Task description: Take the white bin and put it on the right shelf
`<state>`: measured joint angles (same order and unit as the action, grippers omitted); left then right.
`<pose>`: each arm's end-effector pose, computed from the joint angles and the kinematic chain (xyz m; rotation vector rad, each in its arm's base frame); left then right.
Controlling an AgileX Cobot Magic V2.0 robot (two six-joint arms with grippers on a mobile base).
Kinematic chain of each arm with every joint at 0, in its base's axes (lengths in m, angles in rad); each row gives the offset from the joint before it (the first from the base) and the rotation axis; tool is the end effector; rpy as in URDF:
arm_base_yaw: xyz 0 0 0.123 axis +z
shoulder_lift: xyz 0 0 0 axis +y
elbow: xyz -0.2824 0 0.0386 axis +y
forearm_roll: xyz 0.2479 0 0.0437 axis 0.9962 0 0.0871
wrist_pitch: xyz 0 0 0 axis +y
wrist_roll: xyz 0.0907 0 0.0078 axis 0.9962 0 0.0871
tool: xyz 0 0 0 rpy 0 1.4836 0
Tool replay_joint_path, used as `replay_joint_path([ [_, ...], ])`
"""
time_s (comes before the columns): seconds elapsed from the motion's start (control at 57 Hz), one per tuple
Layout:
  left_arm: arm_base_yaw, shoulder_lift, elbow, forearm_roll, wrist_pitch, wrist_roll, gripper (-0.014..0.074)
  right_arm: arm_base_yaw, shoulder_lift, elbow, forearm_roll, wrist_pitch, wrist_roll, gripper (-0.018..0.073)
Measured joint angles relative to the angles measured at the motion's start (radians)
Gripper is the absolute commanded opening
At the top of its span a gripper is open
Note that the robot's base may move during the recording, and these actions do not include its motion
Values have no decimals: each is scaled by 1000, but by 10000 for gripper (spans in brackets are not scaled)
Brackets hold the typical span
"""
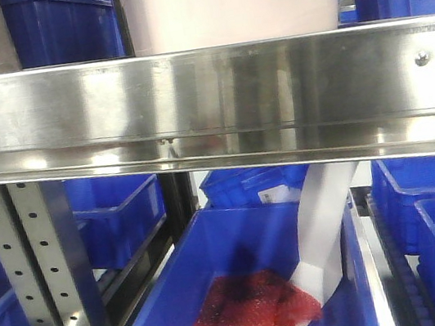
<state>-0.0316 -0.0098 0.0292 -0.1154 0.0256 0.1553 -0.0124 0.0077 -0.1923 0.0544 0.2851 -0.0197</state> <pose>0.0569 -0.0021 0.2014 0.0570 1.5274 0.0044 0.0446 0.0008 0.2509 0.0236 1.5836 0.0278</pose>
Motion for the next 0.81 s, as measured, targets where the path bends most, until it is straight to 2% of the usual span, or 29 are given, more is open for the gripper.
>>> replay_joint_path([
  [0.123,0,0,0,0,0,0,-118,34,-19,124,-9,-60,20,71],
  [0.281,0,0,1,0,0,0,-118,35,-19,210,0,-133,27,71],
  [0.491,0,0,1,0,0,0,-118,35,-19,220,10,-186,29,71],
  [0.807,0,0,1,0,0,0,-118,35,-19,220,12,-186,29,71],
])
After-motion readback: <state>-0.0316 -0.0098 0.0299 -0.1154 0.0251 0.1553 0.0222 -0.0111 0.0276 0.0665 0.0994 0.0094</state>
